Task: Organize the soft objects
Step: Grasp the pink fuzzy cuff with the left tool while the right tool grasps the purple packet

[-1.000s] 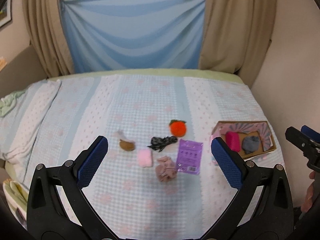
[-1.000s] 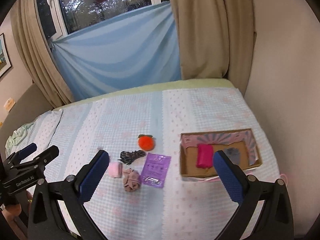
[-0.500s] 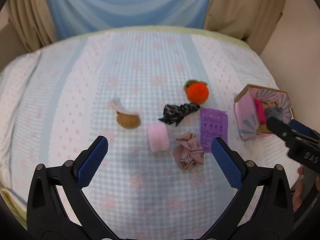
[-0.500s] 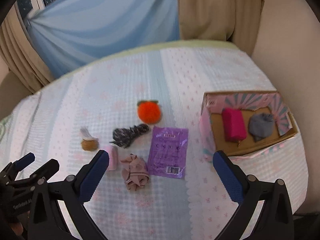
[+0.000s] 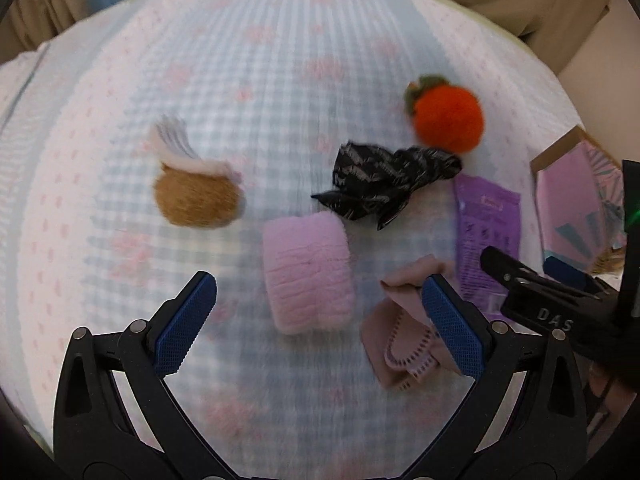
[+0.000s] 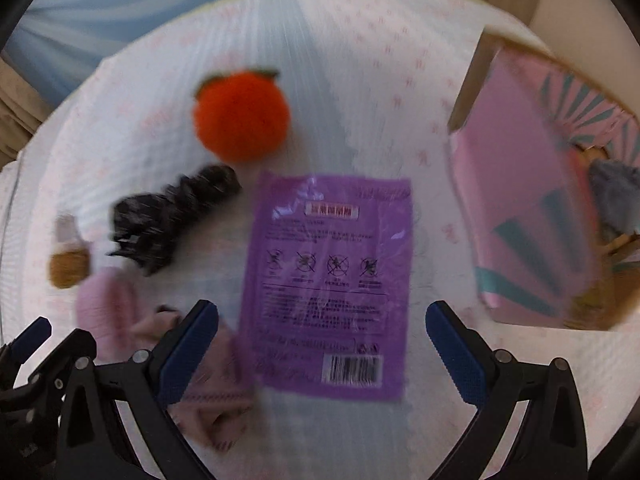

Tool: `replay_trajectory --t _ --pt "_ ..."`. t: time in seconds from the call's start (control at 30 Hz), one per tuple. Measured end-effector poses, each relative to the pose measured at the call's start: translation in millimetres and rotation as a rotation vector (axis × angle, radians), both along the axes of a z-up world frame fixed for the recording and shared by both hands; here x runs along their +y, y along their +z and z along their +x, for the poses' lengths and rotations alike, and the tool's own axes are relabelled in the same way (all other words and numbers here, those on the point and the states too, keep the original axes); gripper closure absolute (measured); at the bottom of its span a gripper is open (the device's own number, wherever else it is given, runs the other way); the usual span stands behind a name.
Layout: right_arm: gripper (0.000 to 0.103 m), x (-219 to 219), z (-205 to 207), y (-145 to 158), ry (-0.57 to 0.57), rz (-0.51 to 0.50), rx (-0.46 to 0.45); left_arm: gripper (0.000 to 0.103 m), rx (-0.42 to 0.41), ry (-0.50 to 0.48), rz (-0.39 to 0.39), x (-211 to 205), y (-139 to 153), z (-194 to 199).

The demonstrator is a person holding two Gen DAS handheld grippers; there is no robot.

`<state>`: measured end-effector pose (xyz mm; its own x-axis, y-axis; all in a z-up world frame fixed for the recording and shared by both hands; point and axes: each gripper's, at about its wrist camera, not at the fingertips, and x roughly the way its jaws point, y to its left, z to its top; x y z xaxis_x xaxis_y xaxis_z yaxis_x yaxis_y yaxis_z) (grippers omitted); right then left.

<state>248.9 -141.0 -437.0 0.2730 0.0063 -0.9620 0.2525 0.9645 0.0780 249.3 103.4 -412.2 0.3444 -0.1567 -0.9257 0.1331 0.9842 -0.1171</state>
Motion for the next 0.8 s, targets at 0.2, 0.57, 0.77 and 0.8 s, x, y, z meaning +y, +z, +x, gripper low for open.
replay_trajectory --t 0.2,0.57,0.77,0.8 --pt "0.0 1 6 -35 -0.013 -0.014 0.043 0.003 0.04 -0.019 0.008 -10 -43 10" --pt "0.009 5 6 -37 -0.018 -0.026 0.005 0.048 0.032 -0.041 0.086 -21 -73 16" --pt "0.045 28 11 -26 0.027 -0.027 -0.015 0.06 0.024 -0.018 0.079 -13 -65 24" --pt "0.049 31 11 -25 0.038 -0.021 -0.021 0.06 0.024 -0.015 0.074 -10 -64 25"
